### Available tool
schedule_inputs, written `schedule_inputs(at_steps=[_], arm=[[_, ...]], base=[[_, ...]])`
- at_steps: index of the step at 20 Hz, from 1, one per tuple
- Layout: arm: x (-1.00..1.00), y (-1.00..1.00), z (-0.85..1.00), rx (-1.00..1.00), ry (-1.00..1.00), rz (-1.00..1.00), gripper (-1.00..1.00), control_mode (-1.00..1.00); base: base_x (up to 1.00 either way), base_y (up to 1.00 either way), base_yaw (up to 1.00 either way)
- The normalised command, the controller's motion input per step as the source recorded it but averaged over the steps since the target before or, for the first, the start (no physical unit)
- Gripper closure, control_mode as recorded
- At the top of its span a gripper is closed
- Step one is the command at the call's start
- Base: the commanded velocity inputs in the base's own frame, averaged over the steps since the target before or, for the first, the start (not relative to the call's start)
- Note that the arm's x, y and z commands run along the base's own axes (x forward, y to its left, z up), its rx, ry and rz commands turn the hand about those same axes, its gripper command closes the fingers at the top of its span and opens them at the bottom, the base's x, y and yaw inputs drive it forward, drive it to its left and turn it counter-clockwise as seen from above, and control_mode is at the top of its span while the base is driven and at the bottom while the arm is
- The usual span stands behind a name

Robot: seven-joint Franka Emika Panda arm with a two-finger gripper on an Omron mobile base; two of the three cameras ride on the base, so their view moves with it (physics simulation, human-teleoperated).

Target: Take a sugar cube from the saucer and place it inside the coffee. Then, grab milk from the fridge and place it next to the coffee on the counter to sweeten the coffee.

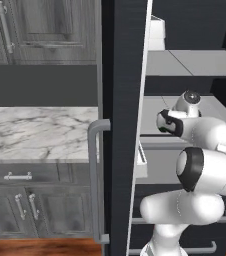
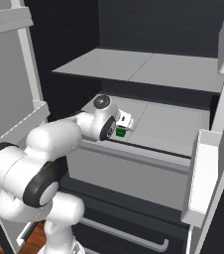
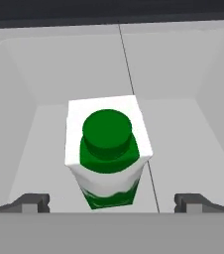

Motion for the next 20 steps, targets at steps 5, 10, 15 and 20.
schedule_inputs(at_steps=[5, 10, 15, 20], arm=[[0.31, 0.00, -0.16, 0.00, 0.00, 0.00, -1.00, -1.00], [0.28, 0.00, -0.09, 0.00, 0.00, 0.00, 1.00, -1.00], [0.14, -0.02, -0.09, 0.00, -0.01, 0.00, 1.00, -1.00], [-0.11, 0.00, 0.00, 0.00, 0.00, 0.00, 1.00, -1.00]], base=[[0.00, 0.00, 0.00], [0.00, 0.00, 0.00], [0.00, 0.00, 0.00], [0.00, 0.00, 0.00]])
